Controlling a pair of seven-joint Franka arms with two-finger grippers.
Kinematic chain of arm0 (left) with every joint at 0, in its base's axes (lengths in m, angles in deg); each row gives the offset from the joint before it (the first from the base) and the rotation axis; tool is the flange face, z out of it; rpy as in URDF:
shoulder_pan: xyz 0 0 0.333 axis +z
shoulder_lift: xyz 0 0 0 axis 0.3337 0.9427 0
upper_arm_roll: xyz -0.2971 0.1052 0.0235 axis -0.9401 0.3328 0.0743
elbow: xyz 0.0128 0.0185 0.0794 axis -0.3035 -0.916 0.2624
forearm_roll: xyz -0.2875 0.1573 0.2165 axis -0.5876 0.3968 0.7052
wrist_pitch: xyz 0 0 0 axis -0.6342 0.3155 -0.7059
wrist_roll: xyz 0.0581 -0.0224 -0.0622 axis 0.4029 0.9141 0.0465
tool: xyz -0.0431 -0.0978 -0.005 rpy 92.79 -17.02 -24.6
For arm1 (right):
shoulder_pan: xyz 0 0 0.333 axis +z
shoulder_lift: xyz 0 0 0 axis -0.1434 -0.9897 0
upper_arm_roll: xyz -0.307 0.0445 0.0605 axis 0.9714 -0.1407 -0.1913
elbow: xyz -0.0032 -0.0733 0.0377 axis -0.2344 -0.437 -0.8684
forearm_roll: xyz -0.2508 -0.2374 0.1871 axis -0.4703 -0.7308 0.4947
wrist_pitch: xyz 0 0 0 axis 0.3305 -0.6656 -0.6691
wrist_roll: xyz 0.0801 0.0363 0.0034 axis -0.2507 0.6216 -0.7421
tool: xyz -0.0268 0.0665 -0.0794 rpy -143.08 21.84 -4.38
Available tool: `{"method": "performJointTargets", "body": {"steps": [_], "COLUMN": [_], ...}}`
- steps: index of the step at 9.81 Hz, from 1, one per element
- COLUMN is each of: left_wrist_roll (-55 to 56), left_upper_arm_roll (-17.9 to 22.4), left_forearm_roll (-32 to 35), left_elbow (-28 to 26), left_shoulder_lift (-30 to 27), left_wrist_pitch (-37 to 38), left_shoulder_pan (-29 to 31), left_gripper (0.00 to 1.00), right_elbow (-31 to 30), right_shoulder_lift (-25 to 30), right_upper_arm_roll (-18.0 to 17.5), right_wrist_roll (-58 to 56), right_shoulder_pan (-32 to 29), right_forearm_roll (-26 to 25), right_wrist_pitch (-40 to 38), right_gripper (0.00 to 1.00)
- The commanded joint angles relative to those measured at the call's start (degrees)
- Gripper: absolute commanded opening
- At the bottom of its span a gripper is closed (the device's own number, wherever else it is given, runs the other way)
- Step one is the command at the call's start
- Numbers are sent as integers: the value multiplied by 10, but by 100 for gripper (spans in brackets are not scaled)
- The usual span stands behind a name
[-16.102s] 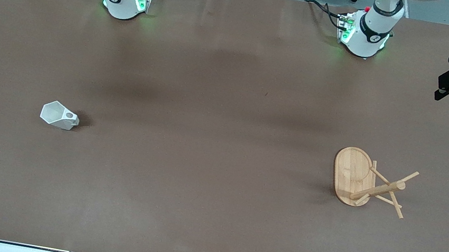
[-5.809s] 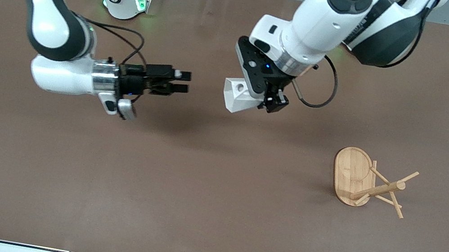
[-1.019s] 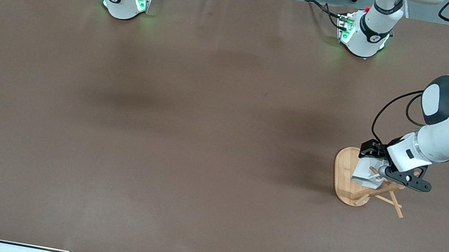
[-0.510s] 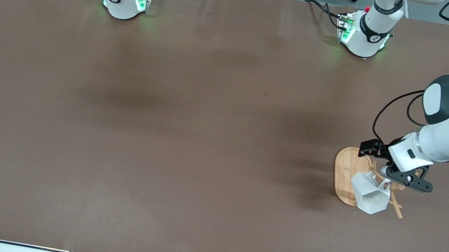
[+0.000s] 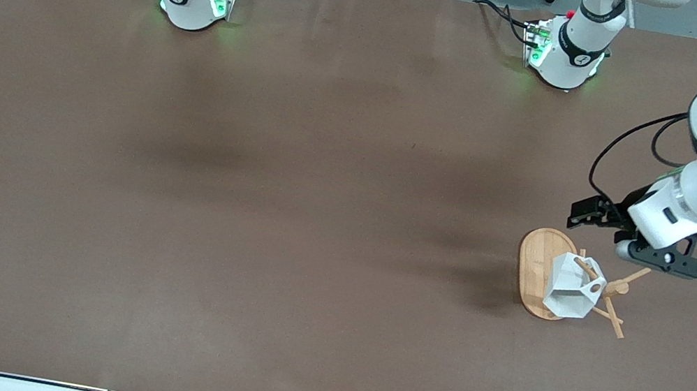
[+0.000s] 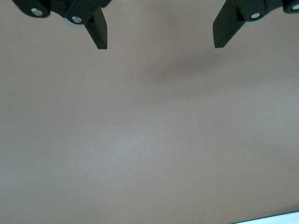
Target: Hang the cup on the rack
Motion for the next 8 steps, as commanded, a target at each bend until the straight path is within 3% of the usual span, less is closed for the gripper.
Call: {"method": "performJointTargets", "body": {"steps": [1,2,4,5,8], "left_wrist_roll": [56,78,76,68,70], "left_upper_arm_roll": [-49,-61,-111,-111,-114], "left_forearm_roll": [24,57,71,73,73], "left_elbow": [61,71,118,134,105], "left_shoulder_lift": [7,-15,-28,-30,-75], "left_wrist_pitch": [81,96,122,140,159], "left_shoulder_pan": [41,43,105,113,111], "left_gripper": [100,100,100,100,100], "right_elbow": [-14,-14,-14,-14,-14], "right_shoulder_lift": [14,14,14,14,14], "right_upper_arm_roll": [-3,-3,-3,-3,-3], "right_wrist_roll": [3,3,1,1,-2], "right_shoulder_pan": [-4,-6,-7,-7,-7], "right_forearm_roll": [10,10,10,10,10], "right_wrist_pitch": [0,3,1,0,0], "right_gripper": [100,100,100,100,100]}}
